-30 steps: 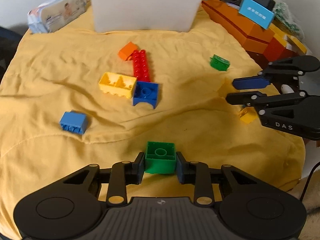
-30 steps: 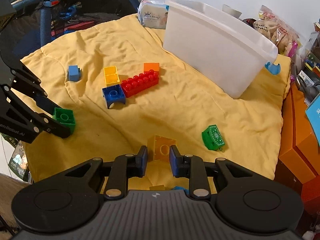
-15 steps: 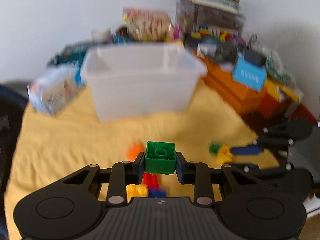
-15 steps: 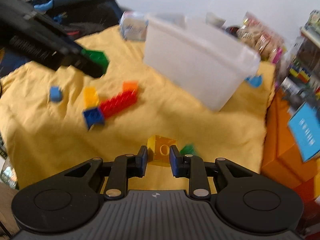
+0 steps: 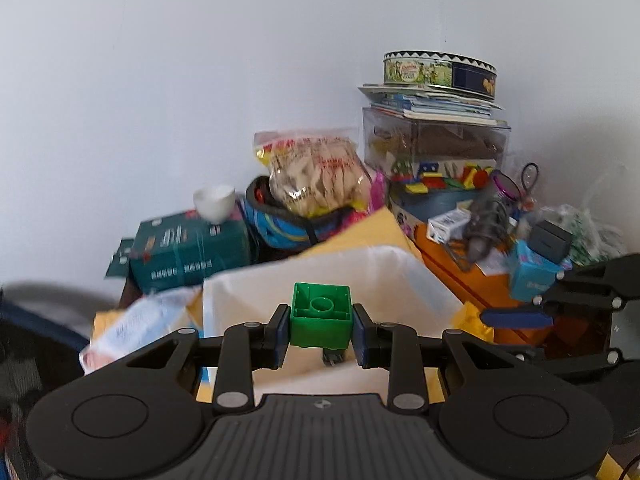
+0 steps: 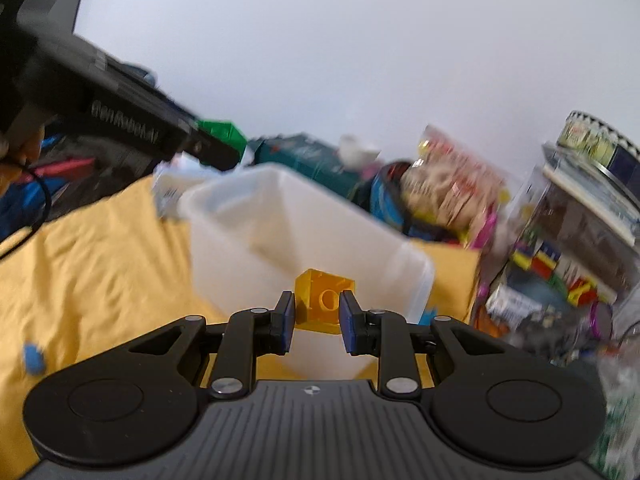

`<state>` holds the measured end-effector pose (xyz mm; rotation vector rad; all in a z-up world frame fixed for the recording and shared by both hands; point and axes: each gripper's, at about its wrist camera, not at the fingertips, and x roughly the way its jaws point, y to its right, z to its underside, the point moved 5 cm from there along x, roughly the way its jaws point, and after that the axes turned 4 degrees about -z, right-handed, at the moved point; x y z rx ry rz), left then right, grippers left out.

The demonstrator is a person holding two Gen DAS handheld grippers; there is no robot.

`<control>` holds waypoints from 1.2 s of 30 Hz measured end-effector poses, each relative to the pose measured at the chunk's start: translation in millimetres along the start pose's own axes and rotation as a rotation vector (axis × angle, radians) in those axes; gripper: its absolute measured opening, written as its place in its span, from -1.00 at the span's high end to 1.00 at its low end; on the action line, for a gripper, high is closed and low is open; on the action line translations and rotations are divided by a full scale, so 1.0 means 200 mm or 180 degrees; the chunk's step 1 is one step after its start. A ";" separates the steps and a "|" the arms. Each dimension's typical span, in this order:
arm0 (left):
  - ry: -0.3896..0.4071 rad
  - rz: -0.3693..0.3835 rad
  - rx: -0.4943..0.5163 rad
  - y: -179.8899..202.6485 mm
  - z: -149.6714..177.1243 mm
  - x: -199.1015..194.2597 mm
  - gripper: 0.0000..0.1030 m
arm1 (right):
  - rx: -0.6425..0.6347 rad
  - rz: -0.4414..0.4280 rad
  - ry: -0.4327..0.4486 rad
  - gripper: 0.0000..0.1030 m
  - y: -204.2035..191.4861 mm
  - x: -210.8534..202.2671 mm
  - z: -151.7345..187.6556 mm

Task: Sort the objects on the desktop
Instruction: 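Carry both blocks over the white bin and open both tools, then grasp a blue block with the right tool while the left tool grasps a yellow block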

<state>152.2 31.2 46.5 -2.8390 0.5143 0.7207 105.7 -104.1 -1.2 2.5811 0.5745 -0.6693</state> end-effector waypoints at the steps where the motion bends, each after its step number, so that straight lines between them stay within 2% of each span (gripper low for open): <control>1: 0.0004 -0.0001 0.0005 -0.01 -0.01 0.03 0.32 | 0.0011 0.0040 0.0017 0.48 0.01 0.03 -0.02; 4: -0.0036 -0.0077 0.0066 -0.04 -0.02 0.18 0.32 | 0.0193 0.0084 0.0009 0.48 0.08 0.15 -0.08; 8: -0.0199 -0.0069 0.0021 -0.07 0.04 0.36 0.31 | 0.0524 0.0099 -0.0090 0.46 0.16 0.32 -0.07; 12: -0.0328 0.0012 -0.0041 -0.08 0.10 0.45 0.23 | 0.0656 0.0137 -0.0188 0.32 0.19 0.41 -0.02; 18: -0.0275 0.0150 -0.0058 -0.07 0.15 0.33 0.15 | 0.0604 0.0148 -0.0140 0.32 0.18 0.34 0.00; 23: -0.0278 0.0073 -0.0030 -0.05 0.26 0.17 0.02 | 0.0666 0.0061 -0.0102 0.32 0.18 0.20 0.04; 28: -0.0655 0.0096 -0.0112 -0.02 0.50 0.08 0.02 | 0.0757 -0.0146 -0.0237 0.32 0.11 0.09 0.18; 31: -0.0905 0.0122 -0.0111 0.02 0.66 0.03 0.02 | 0.0762 -0.0213 -0.0347 0.32 0.05 0.05 0.28; 36: -0.1186 0.0096 -0.0123 0.08 0.84 -0.04 0.02 | 0.0879 -0.0248 -0.0508 0.32 0.03 -0.05 0.43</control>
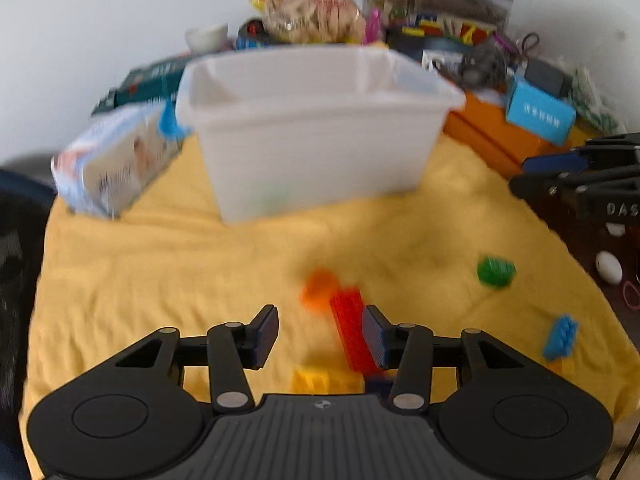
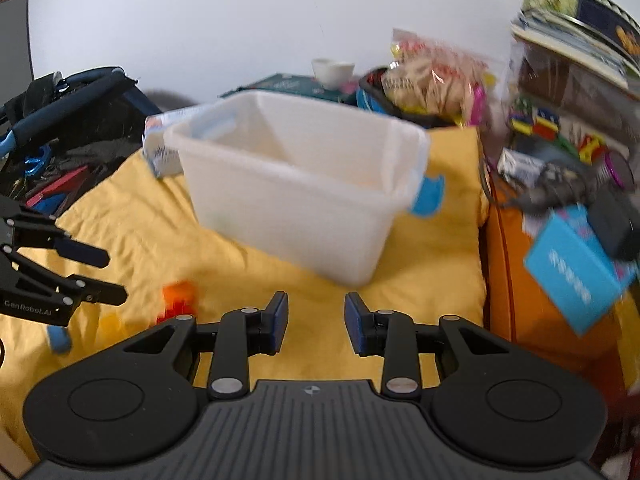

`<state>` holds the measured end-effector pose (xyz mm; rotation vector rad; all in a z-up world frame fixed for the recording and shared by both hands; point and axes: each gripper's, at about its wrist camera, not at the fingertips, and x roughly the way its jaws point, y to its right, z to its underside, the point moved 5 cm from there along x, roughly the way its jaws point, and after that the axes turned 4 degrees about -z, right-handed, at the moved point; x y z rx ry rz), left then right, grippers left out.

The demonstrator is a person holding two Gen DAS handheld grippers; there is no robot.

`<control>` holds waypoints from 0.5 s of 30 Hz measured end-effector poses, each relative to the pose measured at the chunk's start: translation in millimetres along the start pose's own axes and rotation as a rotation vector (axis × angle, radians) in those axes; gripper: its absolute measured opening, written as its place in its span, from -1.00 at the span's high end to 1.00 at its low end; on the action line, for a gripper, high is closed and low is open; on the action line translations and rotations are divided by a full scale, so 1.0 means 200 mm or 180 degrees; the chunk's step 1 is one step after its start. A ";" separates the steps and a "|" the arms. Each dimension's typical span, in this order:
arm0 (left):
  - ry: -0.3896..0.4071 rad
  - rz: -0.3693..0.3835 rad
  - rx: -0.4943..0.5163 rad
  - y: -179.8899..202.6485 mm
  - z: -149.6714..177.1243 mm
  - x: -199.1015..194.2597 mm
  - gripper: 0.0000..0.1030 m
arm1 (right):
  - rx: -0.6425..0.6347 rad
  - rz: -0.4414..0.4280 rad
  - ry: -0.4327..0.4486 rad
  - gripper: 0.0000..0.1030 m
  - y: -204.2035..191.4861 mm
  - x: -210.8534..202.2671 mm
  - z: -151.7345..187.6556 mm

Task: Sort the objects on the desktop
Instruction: 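Grasp a blue block with the right tool while the left tool grasps a yellow block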

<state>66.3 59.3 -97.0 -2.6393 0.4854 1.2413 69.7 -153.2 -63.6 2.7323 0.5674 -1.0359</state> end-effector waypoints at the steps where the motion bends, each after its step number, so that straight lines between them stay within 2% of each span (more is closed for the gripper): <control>1: -0.0040 0.0005 -0.0030 0.00 0.02 0.00 0.02 | 0.0002 0.0013 -0.0024 0.32 0.00 -0.02 0.03; 6: -0.0181 0.0029 -0.0197 0.02 0.12 -0.02 0.02 | 0.0004 -0.0033 -0.0191 0.32 0.03 -0.11 0.18; 11: -0.0285 -0.0033 -0.0345 0.02 0.20 -0.04 0.02 | -0.0138 -0.0121 -0.0498 0.32 -0.03 -0.17 0.34; 15: -0.0346 0.0051 -0.0555 0.01 0.26 -0.05 0.02 | -0.0187 -0.0095 -0.0676 0.32 -0.06 -0.22 0.46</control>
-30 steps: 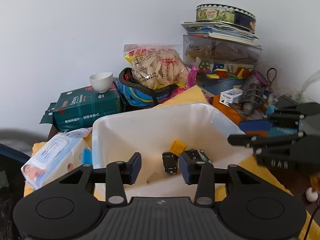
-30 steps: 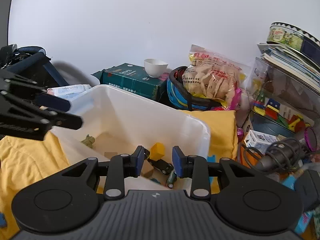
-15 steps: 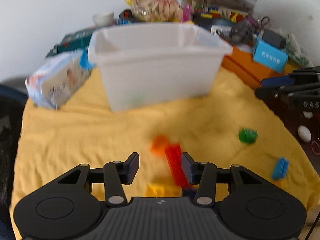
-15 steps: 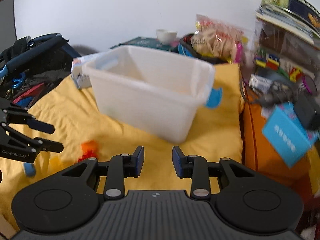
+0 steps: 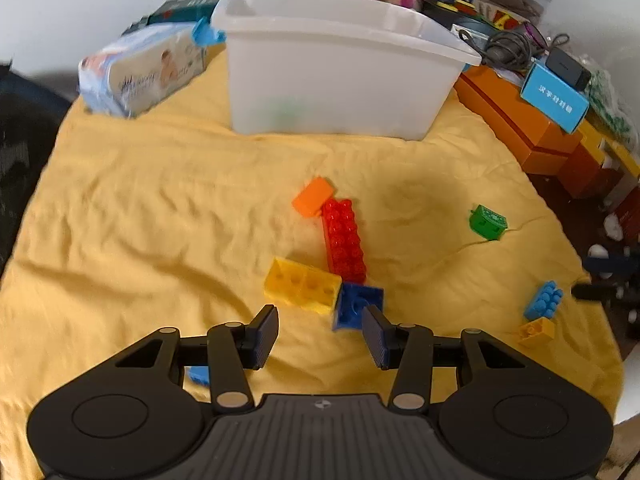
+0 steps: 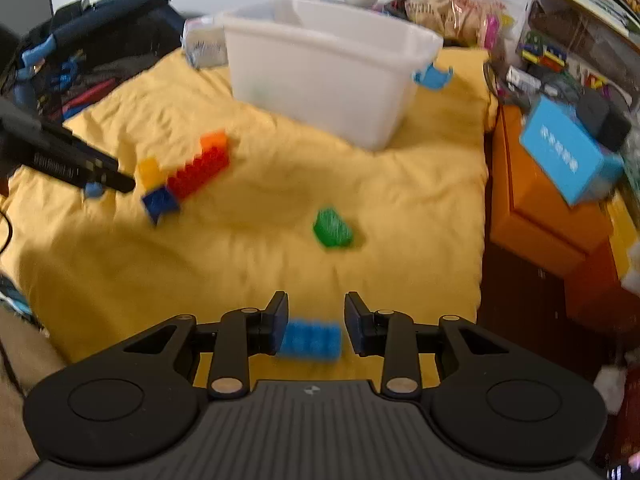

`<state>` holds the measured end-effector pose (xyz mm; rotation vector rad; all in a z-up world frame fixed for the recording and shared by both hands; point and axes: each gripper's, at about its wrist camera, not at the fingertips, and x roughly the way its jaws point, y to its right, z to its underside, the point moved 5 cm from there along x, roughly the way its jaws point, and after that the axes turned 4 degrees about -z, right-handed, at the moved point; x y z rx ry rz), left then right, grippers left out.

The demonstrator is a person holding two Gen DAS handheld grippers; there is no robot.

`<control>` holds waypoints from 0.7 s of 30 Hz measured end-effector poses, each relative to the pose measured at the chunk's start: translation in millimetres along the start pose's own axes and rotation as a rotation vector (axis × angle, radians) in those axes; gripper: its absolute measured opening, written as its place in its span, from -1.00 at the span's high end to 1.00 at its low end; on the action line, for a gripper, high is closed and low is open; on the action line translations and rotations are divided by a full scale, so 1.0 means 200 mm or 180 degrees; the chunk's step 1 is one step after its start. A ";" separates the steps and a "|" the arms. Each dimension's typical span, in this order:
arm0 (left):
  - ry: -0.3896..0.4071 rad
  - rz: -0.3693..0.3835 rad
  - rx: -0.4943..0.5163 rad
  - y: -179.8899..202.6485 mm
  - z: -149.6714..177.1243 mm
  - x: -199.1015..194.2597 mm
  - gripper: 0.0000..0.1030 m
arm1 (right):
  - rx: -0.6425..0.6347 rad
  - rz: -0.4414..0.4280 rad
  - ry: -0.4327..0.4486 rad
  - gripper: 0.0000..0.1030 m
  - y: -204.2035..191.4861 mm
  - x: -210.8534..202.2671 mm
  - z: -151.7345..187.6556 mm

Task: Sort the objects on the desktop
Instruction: 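Grasp a blue block with the right tool while the left tool grasps a yellow block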

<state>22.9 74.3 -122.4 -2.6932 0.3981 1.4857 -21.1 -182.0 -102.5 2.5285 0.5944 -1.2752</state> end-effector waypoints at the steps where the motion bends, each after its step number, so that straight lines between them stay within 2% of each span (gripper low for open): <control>1: -0.0026 0.0051 -0.0085 -0.01 0.00 0.01 0.02 | 0.0046 0.0015 -0.0030 0.33 0.00 -0.01 0.02; 7: -0.0121 0.0376 -0.0773 -0.11 -0.04 0.10 0.02 | 0.0481 -0.0042 -0.0178 0.33 0.06 -0.01 0.12; 14: -0.0171 0.0396 -0.0805 -0.14 -0.15 0.25 0.03 | 0.0510 -0.0011 -0.0160 0.32 0.02 0.01 0.13; 16: -0.0161 0.0325 -0.0667 -0.13 -0.19 0.28 0.13 | 0.0535 0.0003 -0.0167 0.32 0.01 0.02 0.12; 17: -0.0149 0.0298 -0.0565 -0.13 -0.20 0.28 0.32 | 0.0554 0.0012 -0.0174 0.32 0.01 0.03 0.12; 21: -0.0158 0.0161 0.0223 -0.06 -0.20 0.23 0.33 | 0.0635 0.0049 -0.0186 0.32 0.01 0.04 0.12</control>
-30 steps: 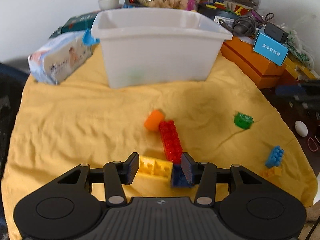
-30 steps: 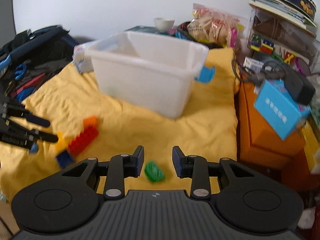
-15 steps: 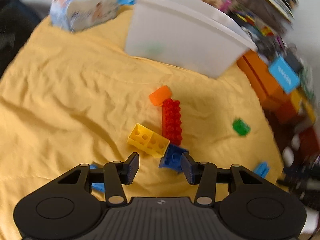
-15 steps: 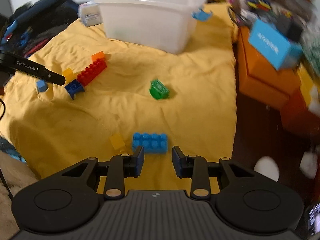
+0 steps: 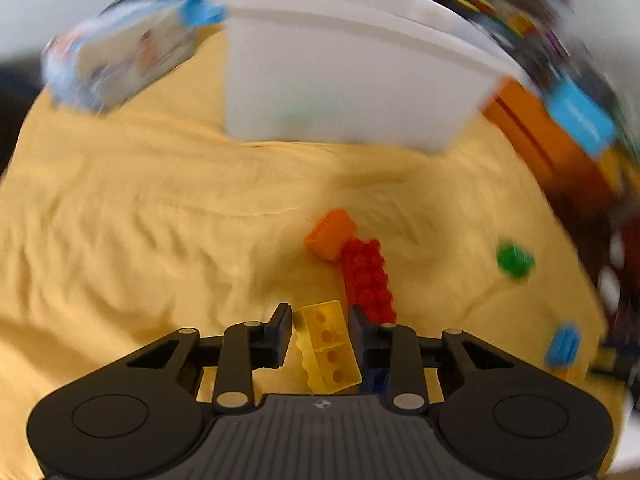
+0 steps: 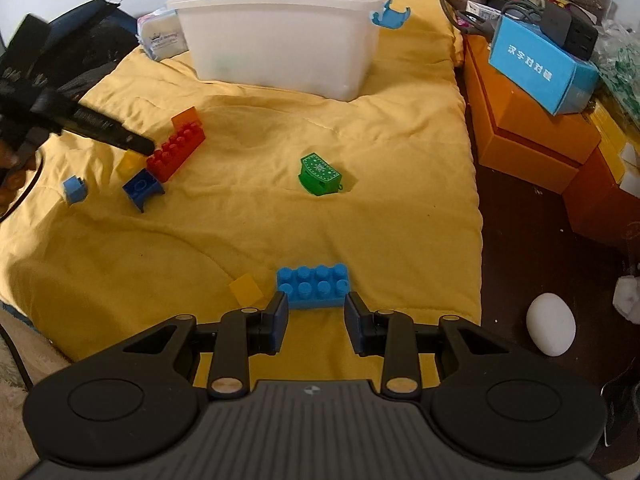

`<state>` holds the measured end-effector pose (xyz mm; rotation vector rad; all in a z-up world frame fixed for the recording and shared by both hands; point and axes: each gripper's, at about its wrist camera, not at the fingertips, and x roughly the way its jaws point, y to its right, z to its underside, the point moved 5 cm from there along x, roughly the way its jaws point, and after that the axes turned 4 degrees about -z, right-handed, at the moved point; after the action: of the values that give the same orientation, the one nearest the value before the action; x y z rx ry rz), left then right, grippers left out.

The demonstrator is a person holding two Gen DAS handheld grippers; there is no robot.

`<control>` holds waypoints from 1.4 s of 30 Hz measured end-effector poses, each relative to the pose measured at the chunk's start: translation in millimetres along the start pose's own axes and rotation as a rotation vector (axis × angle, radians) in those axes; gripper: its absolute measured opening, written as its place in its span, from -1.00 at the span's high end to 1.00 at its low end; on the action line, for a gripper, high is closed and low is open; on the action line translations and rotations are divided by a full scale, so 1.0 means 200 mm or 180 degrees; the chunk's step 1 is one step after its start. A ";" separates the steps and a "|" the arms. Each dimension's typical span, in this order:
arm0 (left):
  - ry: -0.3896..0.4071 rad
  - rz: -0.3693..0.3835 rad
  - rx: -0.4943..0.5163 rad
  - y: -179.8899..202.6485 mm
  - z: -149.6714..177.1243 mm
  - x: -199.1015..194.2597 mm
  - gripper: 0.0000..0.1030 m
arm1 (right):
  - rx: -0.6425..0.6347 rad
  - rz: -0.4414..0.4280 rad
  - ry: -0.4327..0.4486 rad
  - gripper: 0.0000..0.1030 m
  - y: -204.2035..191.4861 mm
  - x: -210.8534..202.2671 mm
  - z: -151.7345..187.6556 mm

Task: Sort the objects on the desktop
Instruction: 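Grasp a blue block with the right tool while the left tool grasps a yellow block, then carry both blocks over the white bin and open both tools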

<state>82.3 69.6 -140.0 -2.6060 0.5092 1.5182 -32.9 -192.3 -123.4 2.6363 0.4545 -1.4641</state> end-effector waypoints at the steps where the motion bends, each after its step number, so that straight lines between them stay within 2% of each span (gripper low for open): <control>1: -0.0028 -0.0028 0.0163 0.01 0.01 0.00 0.33 | 0.0020 0.0004 -0.0002 0.32 0.00 0.01 0.00; 5: -0.0133 -0.0007 0.0576 0.03 0.05 0.01 0.31 | 0.0138 0.0014 -0.0054 0.32 0.01 0.04 0.00; 8: -0.0153 -0.0073 0.0635 0.05 0.07 0.01 0.25 | 0.0243 -0.0055 -0.0107 0.32 0.01 0.08 -0.01; 11: -0.0175 -0.0068 0.0595 0.07 0.12 0.01 0.25 | 0.0276 -0.0013 -0.0197 0.32 0.00 0.13 -0.02; 14: -0.0146 -0.0048 0.0557 0.07 0.16 0.01 0.25 | 0.0384 -0.0105 -0.0250 0.32 0.01 0.17 -0.03; 17: -0.0151 -0.0002 0.0519 0.05 0.15 0.01 0.26 | 0.0334 -0.0146 -0.0156 0.28 0.00 0.23 -0.09; 20: -0.0147 0.0010 0.0477 0.05 0.15 0.01 0.26 | 0.0163 -0.0211 -0.0017 0.09 -0.03 0.29 -0.17; 23: -0.0129 0.0000 0.0462 0.05 0.15 0.01 0.26 | 0.0039 -0.0234 0.0013 0.08 -0.06 0.35 -0.23; 25: -0.0122 -0.0001 0.0429 0.05 0.15 0.01 0.32 | -0.0028 -0.0250 0.0008 0.14 -0.09 0.37 -0.26; 26: -0.0121 -0.0008 0.0415 0.04 0.14 0.01 0.40 | -0.0118 -0.0208 -0.0016 0.39 -0.10 0.38 -0.27; 27: -0.0117 -0.0011 0.0407 0.04 0.14 0.01 0.46 | -0.0218 -0.0141 -0.0050 0.45 -0.12 0.39 -0.28; 30: -0.0121 0.0016 0.0378 0.02 0.14 0.01 0.46 | -0.0491 0.0032 -0.0108 0.41 -0.13 0.39 -0.24; 33: -0.0101 0.0007 0.0379 0.03 0.15 0.01 0.47 | -0.0401 -0.0031 -0.0086 0.43 -0.11 0.39 -0.21; 37: 0.0012 0.0078 0.0353 0.02 0.08 -0.06 0.47 | -0.0381 -0.0115 -0.0072 0.47 -0.10 0.36 -0.26; 40: 0.0241 0.0047 0.0423 0.02 -0.06 -0.16 0.47 | -0.0468 -0.0097 0.0128 0.47 -0.10 0.27 -0.37; 42: 0.0425 0.0121 0.0340 0.01 -0.17 -0.23 0.47 | -0.0517 -0.0075 0.0306 0.47 -0.09 0.20 -0.48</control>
<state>89.2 70.4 -83.4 -2.6409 0.6368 1.2942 58.7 -146.2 -104.4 2.5885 0.5885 -1.2524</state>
